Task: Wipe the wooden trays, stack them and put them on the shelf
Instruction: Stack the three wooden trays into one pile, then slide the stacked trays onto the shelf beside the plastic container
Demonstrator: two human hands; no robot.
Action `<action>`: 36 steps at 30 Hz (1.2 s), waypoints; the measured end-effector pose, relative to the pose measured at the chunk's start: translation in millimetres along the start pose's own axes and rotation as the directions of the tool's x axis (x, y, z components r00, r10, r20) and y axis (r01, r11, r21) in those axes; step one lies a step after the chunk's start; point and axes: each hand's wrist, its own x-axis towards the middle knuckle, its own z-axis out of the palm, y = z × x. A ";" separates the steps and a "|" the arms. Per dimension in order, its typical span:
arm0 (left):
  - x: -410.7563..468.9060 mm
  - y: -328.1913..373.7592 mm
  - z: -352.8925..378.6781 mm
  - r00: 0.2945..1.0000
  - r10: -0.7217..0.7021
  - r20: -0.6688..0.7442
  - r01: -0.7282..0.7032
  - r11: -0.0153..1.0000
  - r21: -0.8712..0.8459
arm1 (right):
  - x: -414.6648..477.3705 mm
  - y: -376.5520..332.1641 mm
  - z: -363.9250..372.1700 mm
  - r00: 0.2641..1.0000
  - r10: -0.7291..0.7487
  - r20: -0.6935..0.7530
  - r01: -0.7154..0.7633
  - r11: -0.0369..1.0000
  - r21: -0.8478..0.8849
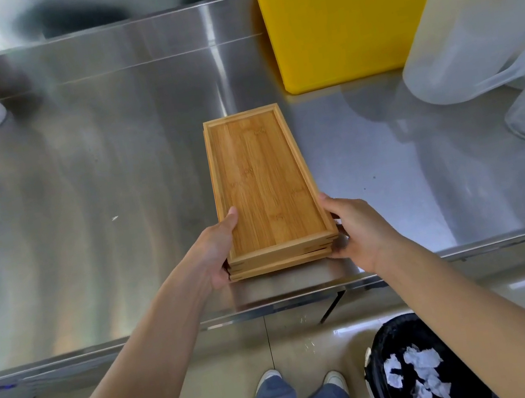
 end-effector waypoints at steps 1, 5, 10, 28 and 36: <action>-0.3 0.0 0.1 1.000 0.003 0.005 -0.003 1.000 -0.010 | 0.6 -0.3 2.4 1.000 0.000 0.007 0.000 1.000 0.005; -1.6 -4.9 -0.4 0.999 0.032 -0.001 -0.032 0.999 -0.041 | 3.1 4.2 13.7 0.997 -0.068 0.029 0.069 0.997 -0.042; -1.8 -15.1 2.7 0.990 0.121 -0.068 -0.124 0.992 -0.033 | 3.8 10.8 19.1 0.989 -0.139 0.046 0.142 0.987 -0.072; -34.9 123.6 -44.9 0.864 0.485 -0.138 -0.498 0.863 -0.085 | 10.4 -134.9 93.1 0.897 -0.438 0.053 0.441 0.890 -0.117; -18.6 280.7 -124.6 0.778 0.611 -0.144 -0.623 0.781 -0.049 | 55.8 -265.4 187.4 0.843 -0.538 -0.010 0.537 0.842 -0.042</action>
